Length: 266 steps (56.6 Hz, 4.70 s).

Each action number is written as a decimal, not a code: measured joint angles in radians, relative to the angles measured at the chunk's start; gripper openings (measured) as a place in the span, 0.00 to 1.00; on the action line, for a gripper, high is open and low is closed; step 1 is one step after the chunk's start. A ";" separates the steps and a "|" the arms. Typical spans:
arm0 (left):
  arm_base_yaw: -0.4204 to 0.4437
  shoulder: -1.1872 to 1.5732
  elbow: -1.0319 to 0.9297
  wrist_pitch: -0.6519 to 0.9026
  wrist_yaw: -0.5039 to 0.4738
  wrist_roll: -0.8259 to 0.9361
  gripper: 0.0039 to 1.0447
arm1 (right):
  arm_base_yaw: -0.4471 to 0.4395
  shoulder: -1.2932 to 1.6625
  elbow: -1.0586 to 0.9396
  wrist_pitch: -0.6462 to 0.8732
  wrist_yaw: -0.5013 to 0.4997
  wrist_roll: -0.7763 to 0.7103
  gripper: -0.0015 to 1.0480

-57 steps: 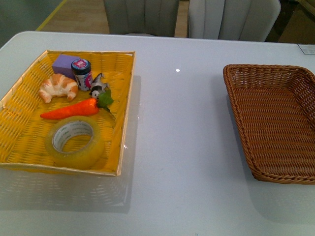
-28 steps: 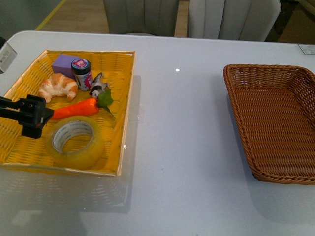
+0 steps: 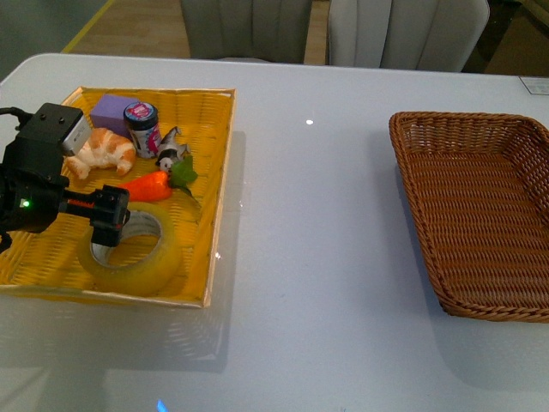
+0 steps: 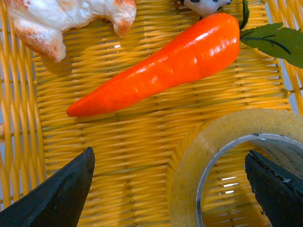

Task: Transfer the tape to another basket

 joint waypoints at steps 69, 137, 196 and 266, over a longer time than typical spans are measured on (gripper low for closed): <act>-0.016 -0.061 -0.009 -0.033 -0.029 -0.097 0.15 | 0.000 0.000 0.000 0.000 0.000 0.000 0.91; -0.612 -0.572 0.088 -0.288 0.038 -0.363 0.15 | 0.000 0.000 0.000 0.000 0.000 0.000 0.91; -0.602 -0.562 0.087 -0.301 0.045 -0.346 0.15 | 0.118 1.260 0.203 0.978 -0.615 0.654 0.91; -0.555 -0.577 0.082 -0.293 0.091 -0.341 0.92 | 0.178 1.412 0.237 1.071 -0.568 0.734 0.46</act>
